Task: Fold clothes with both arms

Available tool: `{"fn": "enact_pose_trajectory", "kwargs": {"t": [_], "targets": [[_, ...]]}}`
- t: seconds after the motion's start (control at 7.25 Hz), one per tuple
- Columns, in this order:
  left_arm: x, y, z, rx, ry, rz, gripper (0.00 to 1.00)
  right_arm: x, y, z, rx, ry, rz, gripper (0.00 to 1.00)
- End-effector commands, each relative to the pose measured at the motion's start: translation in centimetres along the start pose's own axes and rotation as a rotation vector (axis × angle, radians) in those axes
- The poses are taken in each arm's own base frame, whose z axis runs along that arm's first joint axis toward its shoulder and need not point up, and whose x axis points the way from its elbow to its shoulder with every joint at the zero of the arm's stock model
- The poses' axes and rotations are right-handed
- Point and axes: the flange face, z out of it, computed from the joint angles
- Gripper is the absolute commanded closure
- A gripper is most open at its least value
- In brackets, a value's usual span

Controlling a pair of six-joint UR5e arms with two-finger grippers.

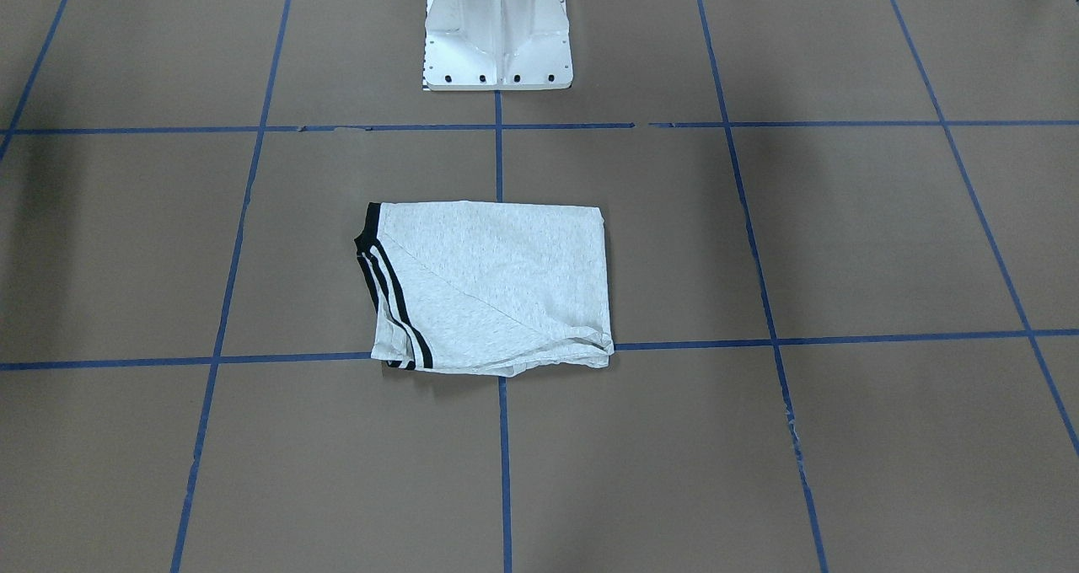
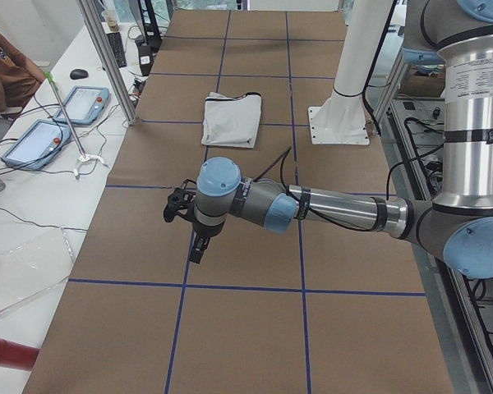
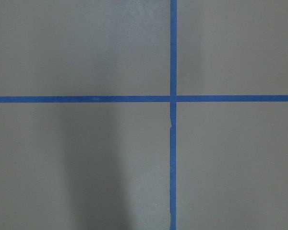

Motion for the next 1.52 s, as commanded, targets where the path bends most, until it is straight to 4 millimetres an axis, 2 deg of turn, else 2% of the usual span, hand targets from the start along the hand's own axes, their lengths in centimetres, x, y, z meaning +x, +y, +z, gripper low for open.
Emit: {"fn": "enact_pose_trajectory", "kwargs": {"t": [0.0,0.41,0.55,0.97,1.1,1.38], "targets": [[-0.1,0.0,0.1,0.005,0.002,0.005,0.00,0.3,0.4,0.2,-0.004,0.003,0.005,0.00],[0.1,0.3,-0.3,0.017,-0.004,0.014,0.00,0.4,0.4,0.3,-0.005,0.003,0.006,0.00],[-0.2,0.6,0.2,0.010,0.003,0.011,0.00,0.4,0.4,0.3,-0.005,0.003,0.006,0.00],[0.1,-1.0,0.4,-0.015,-0.007,-0.009,0.00,0.3,0.4,0.2,-0.003,0.003,0.004,0.00],[0.3,-2.1,0.4,-0.045,-0.010,-0.034,0.00,0.4,0.4,0.3,-0.005,0.004,0.006,0.00],[-0.7,-1.1,1.2,-0.082,-0.039,-0.064,0.00,0.4,0.4,0.3,-0.006,0.004,0.007,0.00]]}}
